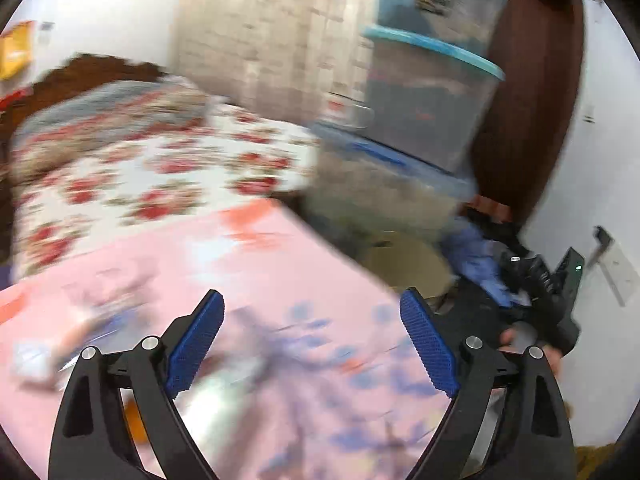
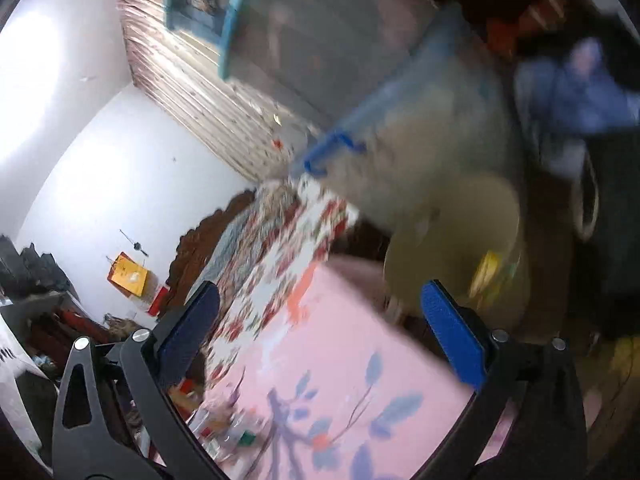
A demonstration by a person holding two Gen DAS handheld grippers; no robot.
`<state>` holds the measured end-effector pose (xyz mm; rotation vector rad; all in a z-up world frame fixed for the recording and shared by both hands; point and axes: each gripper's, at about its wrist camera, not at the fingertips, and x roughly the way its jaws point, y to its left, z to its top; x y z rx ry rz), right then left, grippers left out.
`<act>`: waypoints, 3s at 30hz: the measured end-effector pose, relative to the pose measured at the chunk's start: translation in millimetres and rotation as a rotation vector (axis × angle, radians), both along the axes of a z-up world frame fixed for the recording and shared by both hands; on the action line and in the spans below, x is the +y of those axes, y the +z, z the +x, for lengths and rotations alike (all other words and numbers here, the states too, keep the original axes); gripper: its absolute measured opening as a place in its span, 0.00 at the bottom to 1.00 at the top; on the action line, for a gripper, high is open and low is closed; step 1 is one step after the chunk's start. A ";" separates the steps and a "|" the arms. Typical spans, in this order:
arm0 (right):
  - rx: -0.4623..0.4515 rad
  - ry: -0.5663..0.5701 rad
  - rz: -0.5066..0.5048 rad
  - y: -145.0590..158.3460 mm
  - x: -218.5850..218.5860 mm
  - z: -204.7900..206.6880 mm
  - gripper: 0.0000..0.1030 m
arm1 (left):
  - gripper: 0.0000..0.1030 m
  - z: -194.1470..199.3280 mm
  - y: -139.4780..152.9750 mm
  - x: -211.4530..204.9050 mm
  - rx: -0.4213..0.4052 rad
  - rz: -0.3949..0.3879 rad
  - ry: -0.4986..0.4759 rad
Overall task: Collect trash
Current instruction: 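Grasp the orange peel with the left gripper while the right gripper grasps the clear bottle, then carry the peel and bottle to the wastebasket and release both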
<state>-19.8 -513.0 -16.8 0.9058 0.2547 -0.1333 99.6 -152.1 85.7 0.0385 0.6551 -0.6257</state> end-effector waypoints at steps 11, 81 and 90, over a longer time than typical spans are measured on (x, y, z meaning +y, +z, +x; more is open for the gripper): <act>0.199 0.579 0.003 -44.9 165.1 78.5 0.39 | 0.70 -14.2 -59.1 172.5 0.207 -0.033 0.309; 0.349 0.613 -0.486 -57.8 282.3 80.5 0.69 | 0.16 -34.1 -130.1 181.9 0.413 -0.162 0.140; 0.292 0.393 -0.460 -34.7 226.0 50.4 0.66 | 0.16 -37.6 -118.1 152.9 0.384 -0.161 0.052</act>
